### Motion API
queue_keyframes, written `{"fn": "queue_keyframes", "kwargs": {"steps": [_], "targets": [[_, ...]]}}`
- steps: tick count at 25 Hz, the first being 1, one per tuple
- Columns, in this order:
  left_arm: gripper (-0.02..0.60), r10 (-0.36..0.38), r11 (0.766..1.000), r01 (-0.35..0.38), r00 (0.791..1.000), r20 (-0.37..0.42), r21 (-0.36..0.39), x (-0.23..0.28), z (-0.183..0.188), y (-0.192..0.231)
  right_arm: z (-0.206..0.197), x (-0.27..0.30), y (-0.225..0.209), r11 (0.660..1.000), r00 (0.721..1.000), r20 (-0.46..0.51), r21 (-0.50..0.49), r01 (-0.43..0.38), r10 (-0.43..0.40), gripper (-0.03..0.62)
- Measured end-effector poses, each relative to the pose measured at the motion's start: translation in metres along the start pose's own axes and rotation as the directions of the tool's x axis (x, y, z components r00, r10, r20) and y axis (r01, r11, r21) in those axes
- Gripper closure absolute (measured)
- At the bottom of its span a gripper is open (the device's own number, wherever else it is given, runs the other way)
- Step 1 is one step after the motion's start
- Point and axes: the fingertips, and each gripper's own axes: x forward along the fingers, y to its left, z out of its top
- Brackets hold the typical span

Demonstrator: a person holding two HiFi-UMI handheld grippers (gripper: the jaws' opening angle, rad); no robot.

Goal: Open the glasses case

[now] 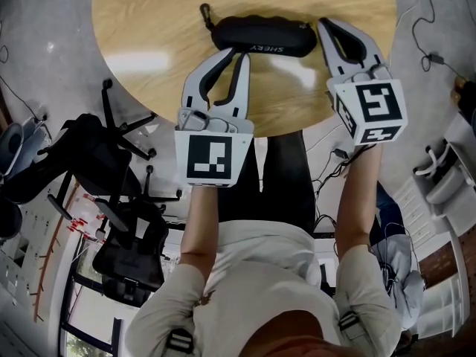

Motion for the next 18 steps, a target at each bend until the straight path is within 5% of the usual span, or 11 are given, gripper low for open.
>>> {"fn": "queue_keyframes", "kwargs": {"steps": [7,18], "targets": [[0.555,0.016,1.000,-0.016,1.000,-0.003,0.009,-0.002,-0.005,0.004,-0.020,-0.011,0.019,0.999,0.998,-0.043,0.010,-0.046,0.047,0.574],[0.555,0.089,0.996,-0.089,0.996,0.001,-0.015,-0.020,-0.018,0.028,-0.016,-0.017,0.117,0.938,0.948,-0.081,-0.141,-0.318,0.309,0.574]]}}
